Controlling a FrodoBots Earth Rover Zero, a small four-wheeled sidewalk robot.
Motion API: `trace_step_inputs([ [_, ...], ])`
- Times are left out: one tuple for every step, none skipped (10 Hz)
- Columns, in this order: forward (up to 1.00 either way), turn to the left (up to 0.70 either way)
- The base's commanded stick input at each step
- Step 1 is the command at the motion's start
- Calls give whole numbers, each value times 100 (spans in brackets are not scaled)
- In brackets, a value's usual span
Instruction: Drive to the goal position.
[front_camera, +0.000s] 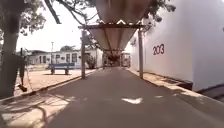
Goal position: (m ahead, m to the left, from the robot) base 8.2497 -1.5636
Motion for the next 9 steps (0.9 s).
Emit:
trace_step_inputs([
  [50, 0],
  [50, 0],
  [50, 0],
  [50, 0],
  [50, 0],
  [50, 0],
  [50, 0],
  [50, 0],
  [50, 0],
])
